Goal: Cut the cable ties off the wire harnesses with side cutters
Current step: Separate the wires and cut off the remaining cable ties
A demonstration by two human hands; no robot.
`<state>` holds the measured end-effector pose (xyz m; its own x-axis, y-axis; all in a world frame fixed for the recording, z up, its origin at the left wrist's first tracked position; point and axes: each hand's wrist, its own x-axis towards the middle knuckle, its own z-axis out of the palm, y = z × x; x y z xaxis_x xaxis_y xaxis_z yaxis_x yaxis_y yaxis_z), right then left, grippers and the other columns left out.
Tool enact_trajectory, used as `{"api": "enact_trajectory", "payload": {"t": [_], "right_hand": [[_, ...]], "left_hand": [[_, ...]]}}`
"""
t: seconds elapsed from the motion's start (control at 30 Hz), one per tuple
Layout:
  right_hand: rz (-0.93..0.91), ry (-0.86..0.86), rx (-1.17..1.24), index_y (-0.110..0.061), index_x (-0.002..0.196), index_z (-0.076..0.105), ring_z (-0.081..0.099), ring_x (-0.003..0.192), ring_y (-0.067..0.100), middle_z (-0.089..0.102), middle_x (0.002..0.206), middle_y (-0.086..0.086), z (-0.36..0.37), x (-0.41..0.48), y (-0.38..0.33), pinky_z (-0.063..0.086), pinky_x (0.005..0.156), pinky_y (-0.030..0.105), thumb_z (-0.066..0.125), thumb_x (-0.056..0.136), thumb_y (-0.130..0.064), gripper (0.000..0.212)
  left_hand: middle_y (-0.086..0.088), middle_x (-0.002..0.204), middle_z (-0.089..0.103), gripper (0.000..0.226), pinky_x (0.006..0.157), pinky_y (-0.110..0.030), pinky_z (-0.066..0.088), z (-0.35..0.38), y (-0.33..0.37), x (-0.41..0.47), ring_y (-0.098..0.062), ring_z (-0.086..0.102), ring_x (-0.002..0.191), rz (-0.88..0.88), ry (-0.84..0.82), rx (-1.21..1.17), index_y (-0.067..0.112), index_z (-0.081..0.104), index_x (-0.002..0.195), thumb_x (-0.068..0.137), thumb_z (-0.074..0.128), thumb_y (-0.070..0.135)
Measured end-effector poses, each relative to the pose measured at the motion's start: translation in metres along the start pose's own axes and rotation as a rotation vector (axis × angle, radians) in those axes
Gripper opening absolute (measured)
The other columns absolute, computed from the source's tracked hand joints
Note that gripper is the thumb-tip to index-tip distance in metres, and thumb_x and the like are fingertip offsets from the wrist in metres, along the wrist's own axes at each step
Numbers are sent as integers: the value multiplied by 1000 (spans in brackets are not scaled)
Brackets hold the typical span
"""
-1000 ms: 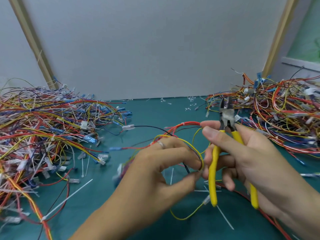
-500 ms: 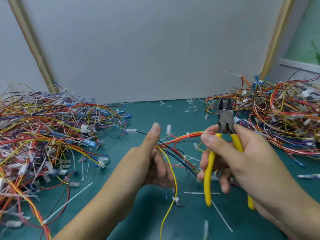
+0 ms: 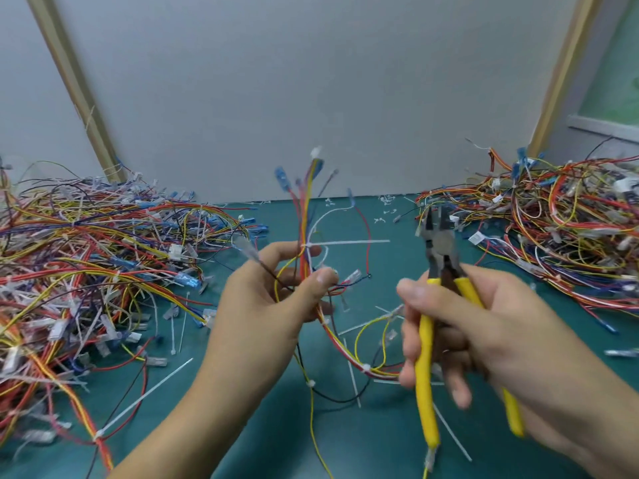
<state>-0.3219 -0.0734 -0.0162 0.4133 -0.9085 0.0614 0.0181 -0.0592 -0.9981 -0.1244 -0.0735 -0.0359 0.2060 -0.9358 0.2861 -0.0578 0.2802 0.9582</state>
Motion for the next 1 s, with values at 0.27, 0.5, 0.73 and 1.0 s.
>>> {"api": "enact_trajectory", "payload": {"t": [0.27,0.5,0.73,1.0], "right_hand": [[154,-274,-79,-25,67,57,62,43,21,63,55,7,14,-3,16,33,33,17,65,84,-39,23],[142,-306,-90,-26,64,53,55,38,19,60,51,6,13,-2,16,35,34,18,63,82,-36,22],[29,-265,-70,-23,65,54,60,40,23,60,50,6,7,-3,6,32,34,19,64,78,-40,24],[140,-253,-246,-26,68,57,63,43,23,65,57,8,-1,8,23,34,36,19,63,80,-39,18]], "left_hand": [[-6,77,74,20,58,-25,58,12,-1,-13,-16,71,61,79,-130,-129,8,69,98,87,59,20],[-13,77,74,18,57,-25,57,14,2,-16,-16,71,59,114,-122,-153,1,62,92,87,60,18],[-1,79,75,6,70,-15,50,13,-2,-14,-6,71,77,200,-103,-40,16,66,87,89,67,21],[-2,78,72,6,64,-15,50,15,-6,-13,-10,66,71,214,-90,-27,18,73,90,87,73,23]]}}
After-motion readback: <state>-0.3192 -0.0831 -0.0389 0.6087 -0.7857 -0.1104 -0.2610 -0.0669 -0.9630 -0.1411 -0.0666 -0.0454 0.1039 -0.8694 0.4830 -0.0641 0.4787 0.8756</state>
